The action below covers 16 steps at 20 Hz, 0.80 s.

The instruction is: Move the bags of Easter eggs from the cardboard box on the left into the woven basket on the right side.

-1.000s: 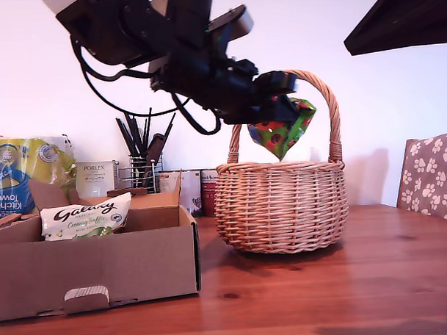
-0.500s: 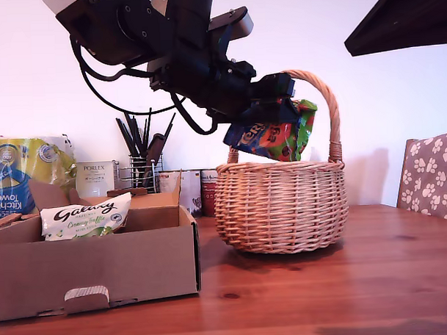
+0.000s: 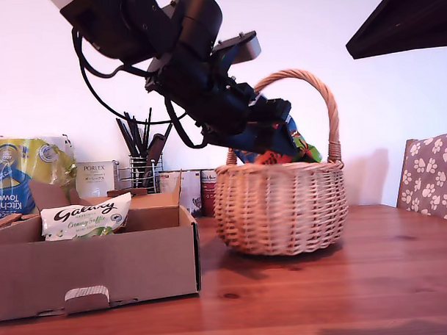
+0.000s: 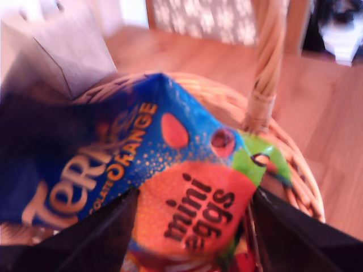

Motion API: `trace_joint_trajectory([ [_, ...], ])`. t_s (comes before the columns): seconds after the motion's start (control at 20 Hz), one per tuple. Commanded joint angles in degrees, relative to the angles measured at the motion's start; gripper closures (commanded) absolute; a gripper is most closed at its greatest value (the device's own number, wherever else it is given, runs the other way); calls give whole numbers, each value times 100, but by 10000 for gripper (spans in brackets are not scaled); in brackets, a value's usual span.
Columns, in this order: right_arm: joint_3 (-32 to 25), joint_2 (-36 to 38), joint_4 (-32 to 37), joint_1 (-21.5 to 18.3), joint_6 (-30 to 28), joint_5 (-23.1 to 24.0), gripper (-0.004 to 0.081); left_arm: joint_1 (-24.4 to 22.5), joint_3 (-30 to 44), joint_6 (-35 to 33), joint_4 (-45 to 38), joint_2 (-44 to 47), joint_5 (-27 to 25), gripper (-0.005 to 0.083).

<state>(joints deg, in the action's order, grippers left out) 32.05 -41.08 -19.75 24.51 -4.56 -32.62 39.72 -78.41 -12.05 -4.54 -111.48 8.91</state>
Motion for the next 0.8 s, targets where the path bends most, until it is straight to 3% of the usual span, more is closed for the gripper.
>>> trace_joint_trajectory([
  [0.0,55,0,15,22,-22,-20,783,20,-291,-151,291,13,-26,179],
  [0.3,55,0,17,22,-31,-20,783,13,-1556,-186,2356,20,-4,209],
  [0.4,55,0,17,22,-31,-20,783,13,-1794,-190,2979,85,-28,419],
  [0.5,55,0,20,22,-33,-20,783,4,-1803,-260,3416,212,-76,731],
  [0.55,55,0,22,22,-33,-20,783,-7,-1803,-262,3637,264,-87,796],
  [0.75,55,0,26,22,-37,-15,783,-52,-1801,-275,4011,431,-98,792],
])
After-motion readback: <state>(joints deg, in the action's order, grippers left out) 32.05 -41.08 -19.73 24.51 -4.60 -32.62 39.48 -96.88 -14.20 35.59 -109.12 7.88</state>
